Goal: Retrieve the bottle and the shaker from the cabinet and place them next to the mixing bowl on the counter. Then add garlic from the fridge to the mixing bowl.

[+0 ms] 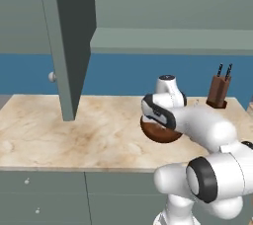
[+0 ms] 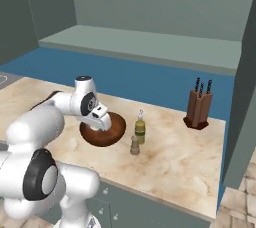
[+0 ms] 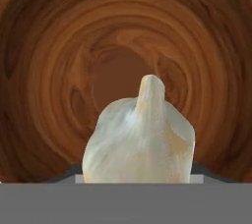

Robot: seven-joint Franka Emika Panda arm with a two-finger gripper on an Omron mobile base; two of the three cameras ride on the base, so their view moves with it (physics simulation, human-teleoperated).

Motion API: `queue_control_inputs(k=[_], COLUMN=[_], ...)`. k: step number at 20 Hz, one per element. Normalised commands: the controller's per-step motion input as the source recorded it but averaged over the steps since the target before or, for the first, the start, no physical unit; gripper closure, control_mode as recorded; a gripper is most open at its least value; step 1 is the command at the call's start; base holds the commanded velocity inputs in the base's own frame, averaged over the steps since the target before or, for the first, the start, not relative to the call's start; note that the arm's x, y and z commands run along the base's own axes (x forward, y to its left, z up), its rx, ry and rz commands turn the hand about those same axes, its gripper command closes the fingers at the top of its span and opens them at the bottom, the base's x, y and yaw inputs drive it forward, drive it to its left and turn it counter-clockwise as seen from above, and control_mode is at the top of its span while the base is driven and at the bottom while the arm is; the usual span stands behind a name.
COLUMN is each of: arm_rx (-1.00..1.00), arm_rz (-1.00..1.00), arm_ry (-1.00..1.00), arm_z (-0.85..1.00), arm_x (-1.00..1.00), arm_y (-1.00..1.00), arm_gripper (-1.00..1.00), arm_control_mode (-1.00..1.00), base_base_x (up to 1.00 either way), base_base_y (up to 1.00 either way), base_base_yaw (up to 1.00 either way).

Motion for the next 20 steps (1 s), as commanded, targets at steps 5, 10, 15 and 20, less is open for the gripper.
queue_control_inputs(k=[5,10,15,20], arm_rx=[0.01,0.04,0.01,0.0], arm_rz=[0.02,0.05,0.04,0.0], arm_ry=[0.01,0.0,0.0,0.0], arm_z=[-0.3,-0.18,-0.21,-0.09], arm_x=[0.28,0.31,0.51,0.42], arm_y=[-0.19,-0.42,0.08,0.09], arm_gripper=[1.0,1.0,-1.0,-1.0], arm_control_mode=[-1.0,-1.0,-1.0,-1.0], base_base_x=[0.0,0.0,0.0,0.0], base_base_y=[0.0,0.0,0.0,0.0], base_base_yaw=[0.0,0.0,0.0,0.0])
